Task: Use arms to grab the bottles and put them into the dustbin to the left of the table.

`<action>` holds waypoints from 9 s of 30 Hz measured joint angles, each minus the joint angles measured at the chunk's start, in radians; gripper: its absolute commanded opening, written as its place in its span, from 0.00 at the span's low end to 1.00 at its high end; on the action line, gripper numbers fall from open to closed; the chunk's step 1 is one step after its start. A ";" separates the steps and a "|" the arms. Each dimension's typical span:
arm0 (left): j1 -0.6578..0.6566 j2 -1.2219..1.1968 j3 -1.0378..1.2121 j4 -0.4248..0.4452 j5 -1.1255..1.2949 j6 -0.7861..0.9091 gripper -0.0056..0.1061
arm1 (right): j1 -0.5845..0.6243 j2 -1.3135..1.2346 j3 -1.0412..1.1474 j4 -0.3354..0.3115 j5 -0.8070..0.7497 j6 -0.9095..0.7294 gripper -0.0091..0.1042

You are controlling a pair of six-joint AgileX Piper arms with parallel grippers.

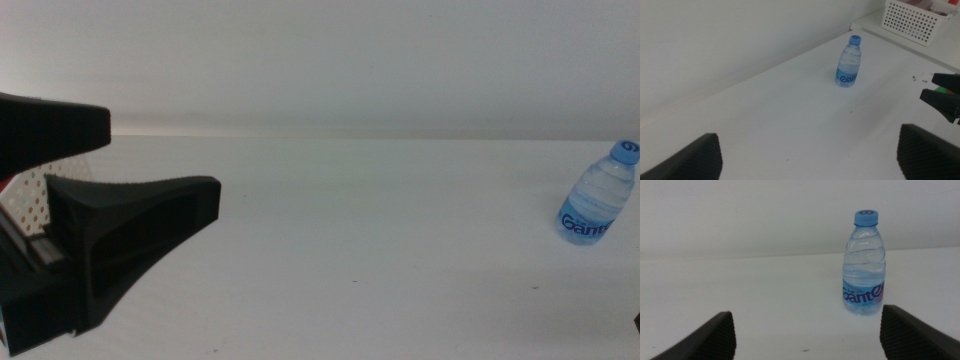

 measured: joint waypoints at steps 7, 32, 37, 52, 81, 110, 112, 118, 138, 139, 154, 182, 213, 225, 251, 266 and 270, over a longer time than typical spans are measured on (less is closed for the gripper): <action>0.000 0.000 0.000 0.000 -0.007 0.000 0.89 | 0.000 0.000 0.000 -0.056 -0.092 0.000 0.76; 0.000 0.000 0.000 0.000 -0.052 0.000 0.89 | -0.147 0.839 0.000 -0.030 -0.653 -0.066 0.76; 0.000 0.000 0.000 0.000 -0.052 0.000 0.89 | -0.268 0.878 0.000 0.013 -0.735 -0.084 0.76; 0.000 0.000 0.000 0.000 -0.052 0.000 0.89 | -0.280 1.202 0.000 0.015 -1.085 -0.101 0.76; 0.000 0.000 0.000 0.000 -0.052 0.000 0.89 | -0.281 1.731 -0.266 0.049 -1.250 -0.227 0.76; 0.000 0.000 0.000 0.000 -0.052 0.002 0.89 | -0.231 1.817 -0.360 0.018 -1.252 -0.227 0.76; 0.000 0.000 0.000 0.000 -0.052 0.002 0.89 | -0.231 1.817 -0.371 0.018 -1.252 -0.227 0.76; 0.000 0.000 0.000 0.000 -0.052 0.002 0.89 | -0.231 1.838 -0.413 0.015 -1.246 -0.227 0.76; 0.000 0.000 0.000 0.002 -0.052 0.002 0.89 | -0.209 1.965 -0.535 0.007 -1.235 -0.227 0.76; 0.000 0.000 0.000 0.002 -0.052 0.002 0.89 | -0.209 1.970 -0.539 0.007 -1.235 -0.227 0.76; 0.000 0.000 0.000 0.002 -0.052 0.004 0.89 | -0.196 2.049 -0.628 0.013 -1.228 -0.229 0.66; 0.000 0.000 0.000 0.002 -0.052 0.004 0.89 | 0.471 2.168 -1.356 -0.563 -0.558 0.330 0.06; 0.000 0.000 0.000 0.002 -0.052 0.004 0.89 | 0.523 2.153 -1.278 -0.712 -0.520 0.529 0.85; 0.000 0.000 0.000 0.002 -0.052 0.004 0.89 | 0.525 1.679 -0.839 -0.718 -0.336 0.658 0.85; 0.000 0.000 0.000 0.002 -0.052 0.006 0.89 | 0.567 0.886 -1.058 -0.110 0.800 0.101 0.84; 0.000 0.000 0.000 0.002 -0.052 0.006 0.89 | 0.559 0.813 -1.259 -0.062 0.965 -0.047 0.83; 0.000 0.000 0.000 0.002 -0.052 0.006 0.89 | 0.559 0.813 -1.259 -0.087 0.966 -0.048 0.83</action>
